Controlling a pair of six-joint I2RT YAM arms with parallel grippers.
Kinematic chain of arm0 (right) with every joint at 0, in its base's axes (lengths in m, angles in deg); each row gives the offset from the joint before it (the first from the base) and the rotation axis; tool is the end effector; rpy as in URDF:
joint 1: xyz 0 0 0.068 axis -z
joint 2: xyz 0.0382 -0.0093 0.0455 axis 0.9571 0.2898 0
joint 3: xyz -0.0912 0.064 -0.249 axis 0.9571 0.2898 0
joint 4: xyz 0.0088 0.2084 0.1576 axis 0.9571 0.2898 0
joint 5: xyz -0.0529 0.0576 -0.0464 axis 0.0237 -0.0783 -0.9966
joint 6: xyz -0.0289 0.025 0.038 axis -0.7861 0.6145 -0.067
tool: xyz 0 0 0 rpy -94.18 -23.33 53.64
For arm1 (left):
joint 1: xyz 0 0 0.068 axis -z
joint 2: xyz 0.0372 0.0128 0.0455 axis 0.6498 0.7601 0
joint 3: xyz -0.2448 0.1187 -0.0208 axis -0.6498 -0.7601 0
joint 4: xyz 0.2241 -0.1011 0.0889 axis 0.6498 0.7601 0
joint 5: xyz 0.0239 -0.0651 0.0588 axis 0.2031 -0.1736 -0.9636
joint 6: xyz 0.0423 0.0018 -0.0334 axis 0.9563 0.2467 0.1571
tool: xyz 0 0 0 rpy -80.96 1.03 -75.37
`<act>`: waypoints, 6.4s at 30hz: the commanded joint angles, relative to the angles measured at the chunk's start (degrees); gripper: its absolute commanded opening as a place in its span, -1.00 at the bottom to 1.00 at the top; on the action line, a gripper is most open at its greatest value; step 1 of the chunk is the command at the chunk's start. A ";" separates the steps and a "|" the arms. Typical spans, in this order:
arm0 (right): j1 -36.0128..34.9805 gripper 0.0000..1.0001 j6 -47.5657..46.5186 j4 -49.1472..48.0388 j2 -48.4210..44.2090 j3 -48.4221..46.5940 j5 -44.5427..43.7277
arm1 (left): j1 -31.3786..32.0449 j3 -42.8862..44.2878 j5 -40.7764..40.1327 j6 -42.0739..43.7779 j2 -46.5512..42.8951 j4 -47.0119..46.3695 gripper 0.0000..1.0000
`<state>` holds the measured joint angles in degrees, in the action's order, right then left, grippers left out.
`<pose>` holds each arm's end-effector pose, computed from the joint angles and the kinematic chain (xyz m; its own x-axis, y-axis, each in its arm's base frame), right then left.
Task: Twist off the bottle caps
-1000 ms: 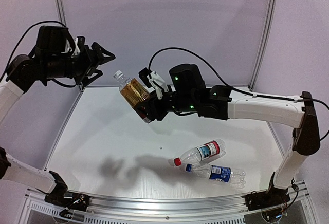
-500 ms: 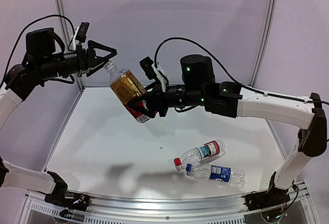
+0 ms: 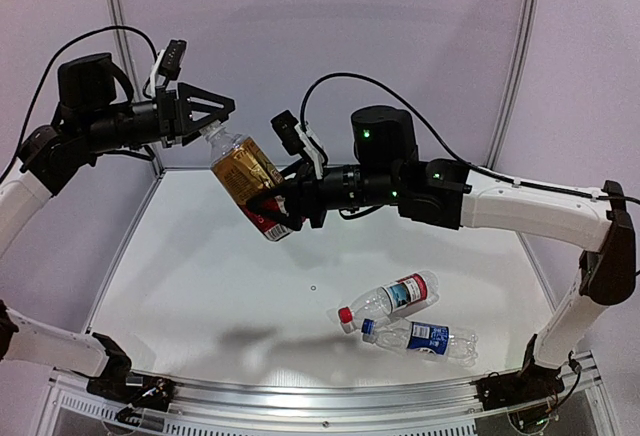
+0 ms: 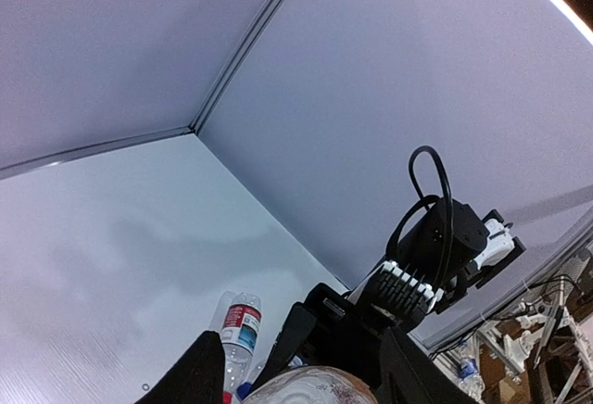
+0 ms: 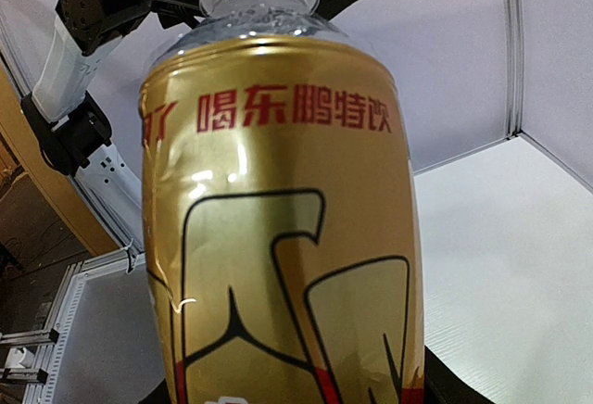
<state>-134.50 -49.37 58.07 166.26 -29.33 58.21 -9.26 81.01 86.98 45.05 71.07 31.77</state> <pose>0.1807 0.3599 0.3764 -0.3323 -0.1266 -0.9346 -0.9390 0.1375 0.3152 0.1910 -0.1388 0.4726 -0.5466 -0.1774 -0.8184 0.7186 0.4024 -0.5672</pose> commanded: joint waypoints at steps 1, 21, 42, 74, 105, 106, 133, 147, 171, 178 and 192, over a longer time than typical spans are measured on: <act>0.25 -1.00 0.45 -0.80 -1.01 -0.74 0.29 | 0.44 -1.34 0.00 0.16 -0.16 -0.13 0.00; 0.19 -1.00 -7.53 9.06 6.44 -8.30 -26.52 | 3.66 6.37 -26.89 -21.95 3.01 22.16 -0.51; -0.18 -1.00 -10.76 12.87 5.24 -3.75 -32.68 | 1.69 12.29 -28.75 -17.12 4.26 24.57 0.24; -0.18 -1.00 0.49 -0.79 -0.40 -0.28 -1.86 | -0.09 1.66 -6.64 -0.29 2.23 -0.22 -0.40; -0.19 -1.00 -15.29 16.79 9.83 -13.71 -28.68 | -7.04 26.45 -17.15 -28.78 13.95 43.61 -0.25; -0.18 -1.00 -15.97 16.86 9.84 -13.65 -29.10 | -6.83 26.33 -16.95 -28.93 13.63 42.48 -0.15; 2.07 -1.00 -0.88 -0.12 1.03 -5.27 -3.91 | -7.72 3.41 1.12 4.05 -3.02 -1.30 0.41; 2.30 -1.00 4.61 -5.12 1.09 -5.66 2.62 | -7.19 2.64 9.75 1.19 -0.10 -11.73 0.51; 2.35 -1.00 3.51 -1.32 2.44 -7.12 -0.73 | -2.87 2.86 11.56 -2.97 3.03 -14.41 0.44; 2.75 -1.00 3.43 -1.30 3.18 -7.32 -2.48 | -2.88 1.86 11.05 -4.15 2.10 -13.24 0.42; 3.81 -1.00 3.71 0.04 3.24 -6.97 -3.49 | -3.05 -2.53 5.83 -2.66 -2.48 -7.67 0.10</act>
<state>-131.87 -46.38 57.65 168.32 -35.17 56.89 -12.54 79.67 93.32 42.15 70.67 21.93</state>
